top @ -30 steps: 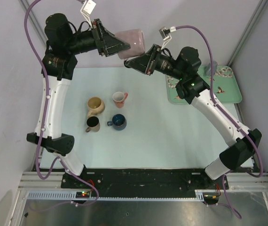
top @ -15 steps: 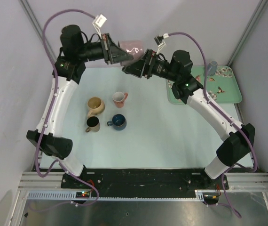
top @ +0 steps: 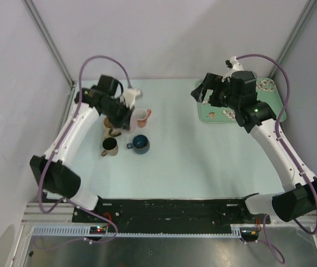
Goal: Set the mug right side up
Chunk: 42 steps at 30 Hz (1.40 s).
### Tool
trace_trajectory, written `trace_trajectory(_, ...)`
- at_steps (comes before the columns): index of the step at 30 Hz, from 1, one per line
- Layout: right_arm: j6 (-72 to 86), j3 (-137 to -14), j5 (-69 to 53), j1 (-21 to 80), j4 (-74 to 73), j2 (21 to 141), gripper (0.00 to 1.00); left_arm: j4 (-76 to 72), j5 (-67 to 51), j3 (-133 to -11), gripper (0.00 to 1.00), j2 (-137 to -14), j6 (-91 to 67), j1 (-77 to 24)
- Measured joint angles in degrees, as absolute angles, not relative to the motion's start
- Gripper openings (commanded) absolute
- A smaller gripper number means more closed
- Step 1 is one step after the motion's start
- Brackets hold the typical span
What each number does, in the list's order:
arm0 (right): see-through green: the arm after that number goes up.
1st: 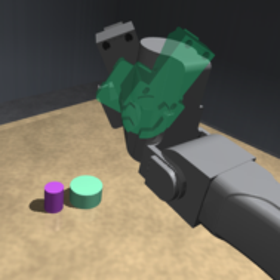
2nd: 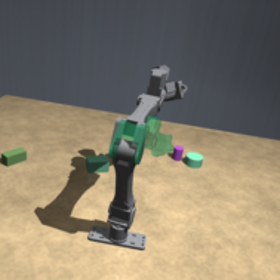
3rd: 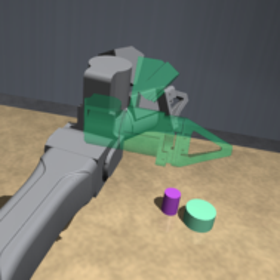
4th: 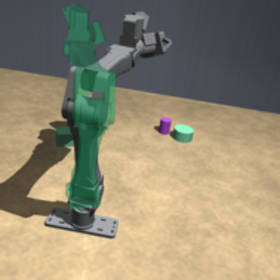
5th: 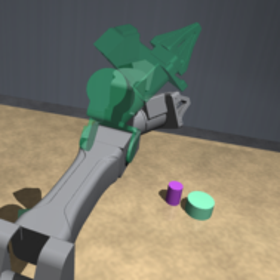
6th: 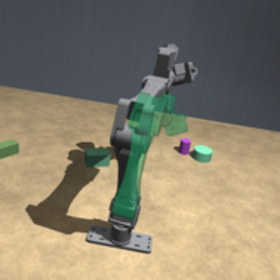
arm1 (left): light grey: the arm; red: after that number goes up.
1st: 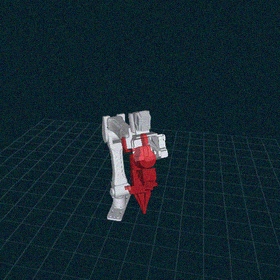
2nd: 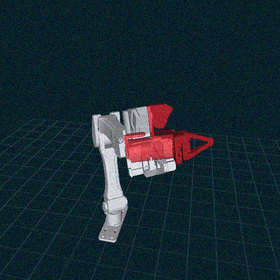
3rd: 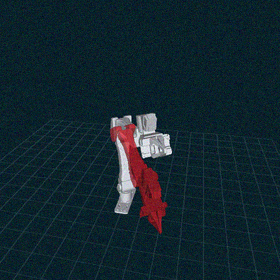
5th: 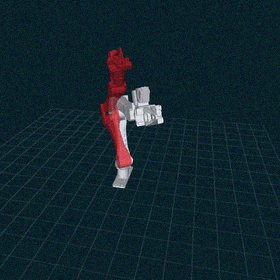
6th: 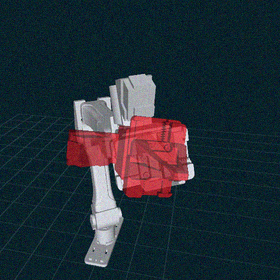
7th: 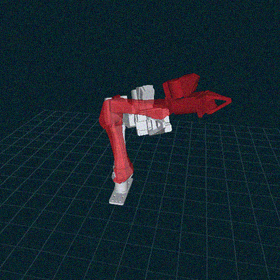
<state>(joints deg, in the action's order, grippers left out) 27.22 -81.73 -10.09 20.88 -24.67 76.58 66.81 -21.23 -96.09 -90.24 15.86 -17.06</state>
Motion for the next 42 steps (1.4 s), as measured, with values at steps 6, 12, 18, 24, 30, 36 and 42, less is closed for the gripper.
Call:
trace_trajectory(6,22.39,-81.49,-1.15,18.52,-30.39,76.84,0.99,74.41,-12.05,-74.11,0.0,-78.85,29.74,-33.15)
trace_trajectory(12,20.64,-81.43,3.22,12.53,-32.71,78.48,1.0,72.07,-7.62,-62.33,0.0,-78.94,34.35,-39.27)
trace_trajectory(18,18.15,-81.43,5.91,10.13,-32.64,78.61,1.0,64.12,-4.34,-56.31,0.0,-79.55,37.78,-39.53)
trace_trajectory(24,16.75,-82.54,11.94,7.22,-32.42,83.0,0.99,58.67,-1.02,-51.31,0.36,-80.07,39.55,-39.66)
trace_trajectory(30,16.71,-86.89,15.51,2.17,-31.16,92.29,0.99,55.24,1.8,-50.48,0.67,-80.03,39.53,-39.72)
trace_trajectory(36,16.38,-101.3,17.23,-1.54,-30.57,108.6,0.92,57.12,2.9,-53.17,0.76,-78.91,38.44,-39.57)
trace_trajectory(42,15.88,-120.07,19.64,-4.32,-31.55,126.82,0.87,61.71,2.57,-66.11,0.78,-77.34,34.2,-38.87)
